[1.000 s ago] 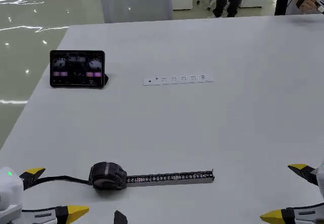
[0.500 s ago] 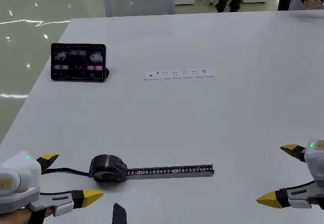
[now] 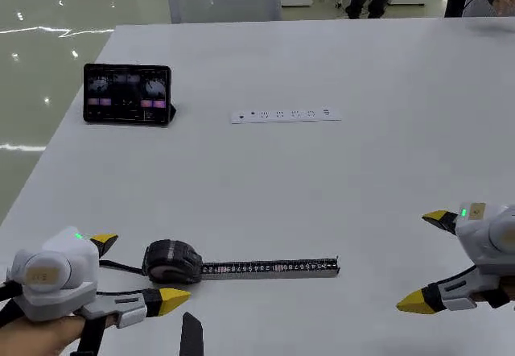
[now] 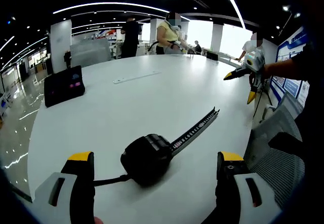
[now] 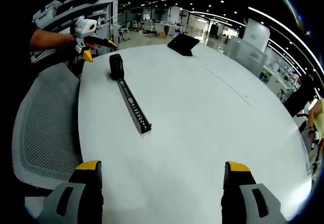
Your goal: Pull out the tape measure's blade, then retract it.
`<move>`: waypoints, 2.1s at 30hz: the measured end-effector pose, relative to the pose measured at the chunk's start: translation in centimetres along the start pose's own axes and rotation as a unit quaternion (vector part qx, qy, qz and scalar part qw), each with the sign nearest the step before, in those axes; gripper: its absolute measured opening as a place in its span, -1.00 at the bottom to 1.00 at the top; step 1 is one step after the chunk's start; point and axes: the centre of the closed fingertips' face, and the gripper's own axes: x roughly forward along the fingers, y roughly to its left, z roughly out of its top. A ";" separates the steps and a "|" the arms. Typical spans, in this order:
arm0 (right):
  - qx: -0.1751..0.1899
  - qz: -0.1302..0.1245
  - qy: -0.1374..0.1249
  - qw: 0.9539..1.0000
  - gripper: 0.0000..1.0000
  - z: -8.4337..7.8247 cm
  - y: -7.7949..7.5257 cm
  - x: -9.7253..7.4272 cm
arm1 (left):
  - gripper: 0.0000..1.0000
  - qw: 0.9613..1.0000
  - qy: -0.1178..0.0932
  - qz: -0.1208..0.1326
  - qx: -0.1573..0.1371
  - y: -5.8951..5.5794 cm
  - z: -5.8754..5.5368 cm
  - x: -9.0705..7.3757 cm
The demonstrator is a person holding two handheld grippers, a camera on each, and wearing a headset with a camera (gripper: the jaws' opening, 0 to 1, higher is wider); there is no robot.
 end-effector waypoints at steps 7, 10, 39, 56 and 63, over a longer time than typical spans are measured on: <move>-0.015 0.015 0.005 1.000 0.98 1.1 -0.4 0.8 | 0.98 1.000 0.011 0.009 0.008 -0.2 0.1 1.2; -0.027 0.023 0.012 0.999 0.98 1.4 -0.4 1.3 | 0.98 1.000 0.004 0.019 -0.004 0.0 0.4 1.6; -0.081 0.098 0.052 0.991 0.98 3.8 0.1 7.1 | 0.98 0.974 -0.076 0.194 -0.085 1.9 -0.5 3.5; -0.115 0.127 0.057 0.984 0.68 3.6 1.8 9.6 | 0.98 0.963 -0.118 0.221 -0.097 2.6 -0.3 3.2; -0.126 0.132 0.062 0.981 0.42 3.4 2.1 10.1 | 0.98 0.965 -0.104 0.220 -0.096 2.8 -1.3 3.7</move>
